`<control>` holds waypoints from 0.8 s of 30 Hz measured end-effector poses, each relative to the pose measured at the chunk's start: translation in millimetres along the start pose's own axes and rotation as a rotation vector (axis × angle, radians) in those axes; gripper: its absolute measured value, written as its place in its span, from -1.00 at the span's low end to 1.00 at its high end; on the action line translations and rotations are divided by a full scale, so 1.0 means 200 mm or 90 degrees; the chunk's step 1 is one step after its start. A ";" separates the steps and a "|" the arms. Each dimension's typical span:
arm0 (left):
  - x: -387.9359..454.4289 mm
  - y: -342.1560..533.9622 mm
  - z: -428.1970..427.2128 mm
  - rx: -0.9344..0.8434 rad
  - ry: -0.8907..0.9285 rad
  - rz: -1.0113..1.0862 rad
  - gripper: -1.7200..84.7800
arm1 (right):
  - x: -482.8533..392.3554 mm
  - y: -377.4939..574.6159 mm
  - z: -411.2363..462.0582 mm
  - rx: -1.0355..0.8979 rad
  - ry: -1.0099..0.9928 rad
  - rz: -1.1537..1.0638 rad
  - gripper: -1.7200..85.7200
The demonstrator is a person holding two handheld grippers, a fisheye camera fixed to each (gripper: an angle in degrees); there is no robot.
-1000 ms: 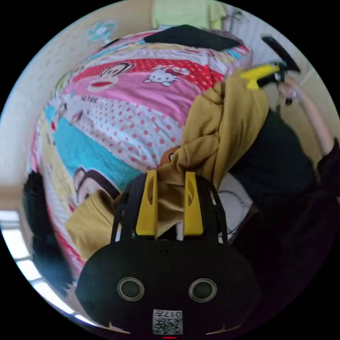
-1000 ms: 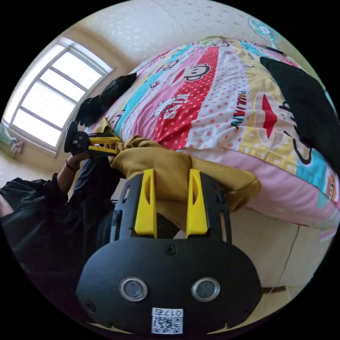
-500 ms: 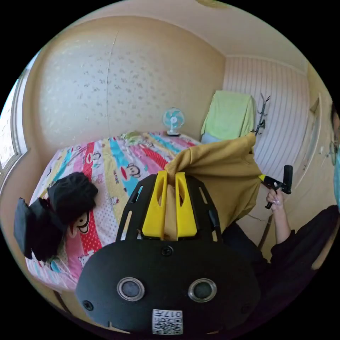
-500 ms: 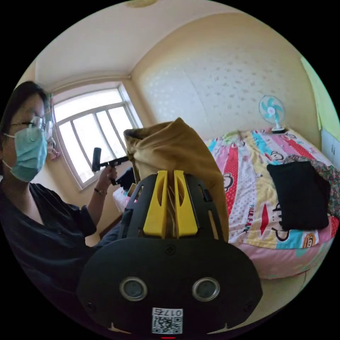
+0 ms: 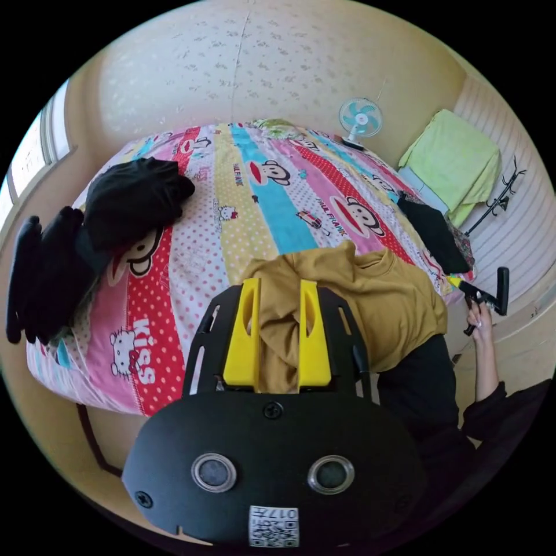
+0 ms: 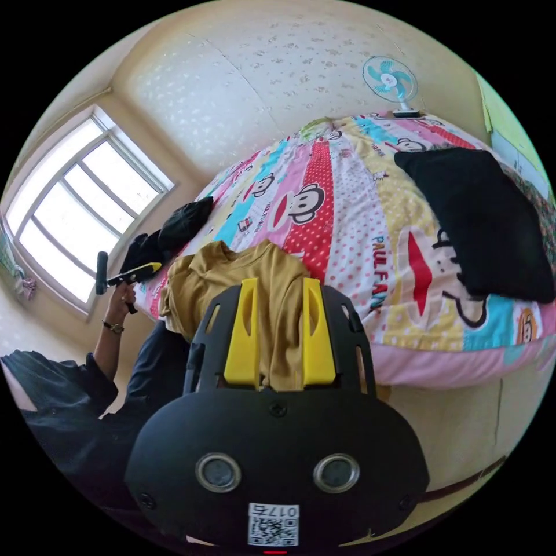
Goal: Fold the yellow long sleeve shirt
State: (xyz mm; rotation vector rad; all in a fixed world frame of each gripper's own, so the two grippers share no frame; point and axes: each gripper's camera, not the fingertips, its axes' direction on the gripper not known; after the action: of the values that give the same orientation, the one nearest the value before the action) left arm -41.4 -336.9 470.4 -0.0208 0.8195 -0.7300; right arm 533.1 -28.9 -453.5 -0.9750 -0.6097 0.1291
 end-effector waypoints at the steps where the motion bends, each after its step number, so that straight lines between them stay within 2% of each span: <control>1: -0.01 -0.06 0.03 -0.016 0.005 0.015 -0.70 | 0.01 -0.07 0.07 -0.019 0.020 -0.015 -0.66; 3: -0.04 -0.14 0.12 -0.050 0.007 0.029 -0.68 | 0.04 -0.16 0.24 -0.080 0.052 -0.015 -0.61; 5: -0.07 -0.20 0.28 -0.106 -0.002 0.037 -0.68 | 0.11 -0.19 0.54 -0.201 0.063 0.021 -0.57; 7: -0.13 -0.19 0.54 -0.228 0.033 0.029 -0.73 | 0.04 -0.14 0.59 -0.171 0.116 -0.001 -0.61; 8: -0.14 -0.17 0.57 -0.227 0.042 0.013 -0.75 | -0.03 -0.09 0.59 -0.167 0.129 -0.015 -0.71; 10: -0.21 -0.07 0.48 -0.160 0.076 -0.066 -0.86 | -0.13 -0.01 0.59 -0.171 0.110 -0.029 -0.81; 12: -0.22 0.05 0.33 -0.097 0.068 -0.114 -0.88 | -0.21 0.07 0.55 -0.156 0.148 0.003 -0.85; 14: -0.19 0.20 0.06 0.037 0.056 -0.133 -0.90 | -0.38 0.20 0.27 0.025 0.203 0.031 -0.87; 16: -0.11 0.41 -0.33 0.193 0.096 -0.139 -0.91 | -0.57 0.30 0.02 0.181 0.222 0.034 -0.88; 18: -0.03 0.54 -0.63 0.272 0.089 -0.155 -0.92 | -0.76 0.37 -0.14 0.285 0.289 0.030 -0.89; 20: 0.03 0.66 -0.90 0.368 0.091 -0.168 -0.93 | -0.98 0.46 -0.37 0.453 0.271 -0.011 -0.89; 22: 0.12 0.77 -1.25 0.511 0.070 -0.134 -0.93 | -1.11 0.45 -0.50 0.520 0.261 -0.037 -0.89; 24: 0.16 0.76 -1.45 0.575 0.051 -0.110 -0.92 | -1.20 0.38 -0.59 0.563 0.248 -0.061 -0.89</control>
State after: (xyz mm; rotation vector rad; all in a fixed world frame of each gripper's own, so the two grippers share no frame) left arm -133.6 -166.7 203.6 0.7588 0.5070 -1.2175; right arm 411.0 -161.6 -665.6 -0.0994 -0.1872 0.1038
